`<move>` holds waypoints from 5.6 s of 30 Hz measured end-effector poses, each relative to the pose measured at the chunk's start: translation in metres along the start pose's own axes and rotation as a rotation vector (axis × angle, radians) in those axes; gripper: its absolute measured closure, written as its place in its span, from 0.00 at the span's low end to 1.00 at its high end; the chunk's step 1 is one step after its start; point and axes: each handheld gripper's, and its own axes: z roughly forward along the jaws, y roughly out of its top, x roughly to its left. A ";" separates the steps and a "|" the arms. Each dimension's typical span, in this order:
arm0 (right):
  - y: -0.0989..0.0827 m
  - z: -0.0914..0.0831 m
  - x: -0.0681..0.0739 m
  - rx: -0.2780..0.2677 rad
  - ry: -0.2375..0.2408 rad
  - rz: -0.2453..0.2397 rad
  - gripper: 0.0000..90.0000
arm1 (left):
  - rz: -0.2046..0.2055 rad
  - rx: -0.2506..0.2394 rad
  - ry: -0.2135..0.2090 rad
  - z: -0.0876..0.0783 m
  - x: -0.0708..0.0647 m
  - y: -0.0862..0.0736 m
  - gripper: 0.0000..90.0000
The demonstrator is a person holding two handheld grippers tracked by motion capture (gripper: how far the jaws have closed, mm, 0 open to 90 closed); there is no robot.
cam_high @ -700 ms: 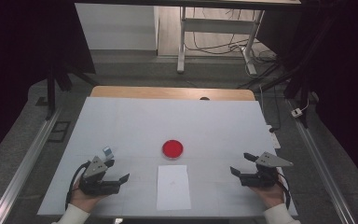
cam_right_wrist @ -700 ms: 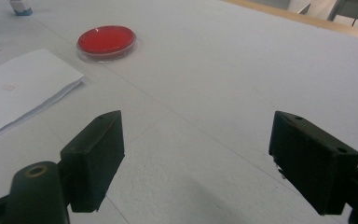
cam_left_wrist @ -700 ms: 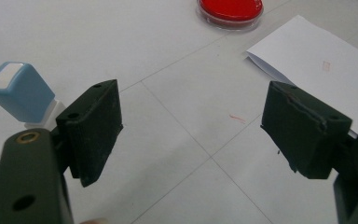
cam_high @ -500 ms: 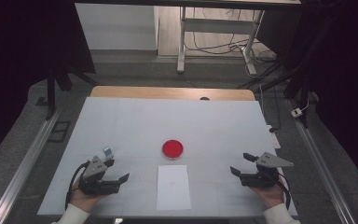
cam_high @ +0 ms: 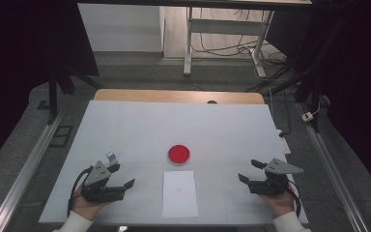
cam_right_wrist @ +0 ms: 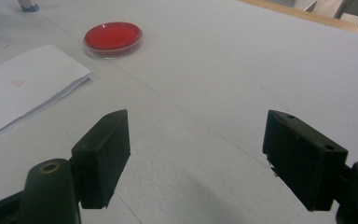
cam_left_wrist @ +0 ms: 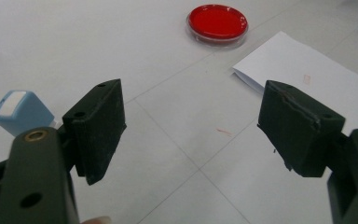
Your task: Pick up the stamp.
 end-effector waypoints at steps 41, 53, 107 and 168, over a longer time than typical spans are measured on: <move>0.000 0.004 0.000 0.013 0.005 0.001 0.27 | -0.021 0.116 0.136 0.009 0.063 0.046 0.31; -0.003 0.002 0.000 0.017 0.002 0.005 0.27 | -0.031 0.188 0.128 0.020 0.081 0.027 0.36; -0.002 0.007 -0.004 0.003 0.000 0.022 0.29 | -0.076 0.106 0.065 0.011 0.088 0.016 0.84; -0.008 -0.001 0.001 -0.026 0.004 0.029 0.30 | -0.059 -0.063 -0.192 0.028 0.041 0.076 0.84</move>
